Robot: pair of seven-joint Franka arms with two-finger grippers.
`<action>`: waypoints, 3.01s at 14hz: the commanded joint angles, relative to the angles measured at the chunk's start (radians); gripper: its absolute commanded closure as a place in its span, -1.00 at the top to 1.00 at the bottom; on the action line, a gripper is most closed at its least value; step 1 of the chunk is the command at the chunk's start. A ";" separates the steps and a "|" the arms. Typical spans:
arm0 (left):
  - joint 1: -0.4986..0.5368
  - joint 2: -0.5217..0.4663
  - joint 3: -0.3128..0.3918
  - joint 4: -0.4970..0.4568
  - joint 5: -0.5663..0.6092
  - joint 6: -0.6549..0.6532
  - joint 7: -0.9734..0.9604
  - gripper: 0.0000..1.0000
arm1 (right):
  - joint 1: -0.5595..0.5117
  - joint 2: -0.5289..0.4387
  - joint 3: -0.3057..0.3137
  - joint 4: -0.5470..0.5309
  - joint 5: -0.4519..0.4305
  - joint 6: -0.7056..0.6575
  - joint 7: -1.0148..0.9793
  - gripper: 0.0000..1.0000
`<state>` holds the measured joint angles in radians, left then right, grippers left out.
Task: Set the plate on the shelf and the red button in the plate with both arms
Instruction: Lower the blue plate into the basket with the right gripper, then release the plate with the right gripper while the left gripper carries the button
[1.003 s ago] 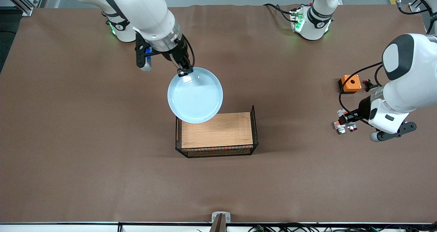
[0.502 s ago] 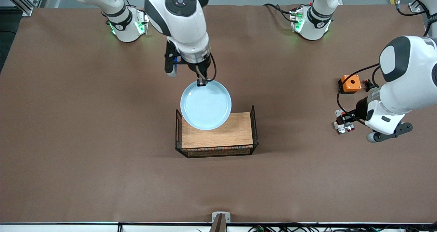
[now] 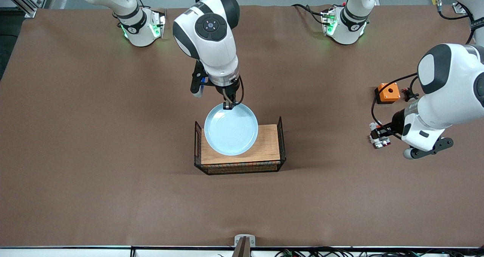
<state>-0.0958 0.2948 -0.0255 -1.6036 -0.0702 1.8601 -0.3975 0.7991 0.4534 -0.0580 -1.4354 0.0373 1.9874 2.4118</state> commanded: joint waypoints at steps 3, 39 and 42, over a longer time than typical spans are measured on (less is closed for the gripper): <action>-0.004 0.001 0.001 0.013 -0.013 -0.005 -0.014 -0.37 | 0.017 0.068 -0.006 0.018 -0.065 0.051 0.086 -1.00; -0.134 0.041 -0.172 0.187 -0.005 -0.064 -0.843 -0.34 | -0.204 0.050 0.000 0.285 0.033 -0.438 -0.834 1.00; -0.211 0.102 -0.172 0.263 -0.008 -0.062 -1.047 -0.34 | -0.320 -0.033 -0.003 0.259 0.062 -0.521 -1.116 1.00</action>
<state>-0.2636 0.3335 -0.2040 -1.4324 -0.0702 1.8212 -1.3379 0.5519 0.4865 -0.0758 -1.1401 0.0675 1.5146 1.4464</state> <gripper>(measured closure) 0.586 0.000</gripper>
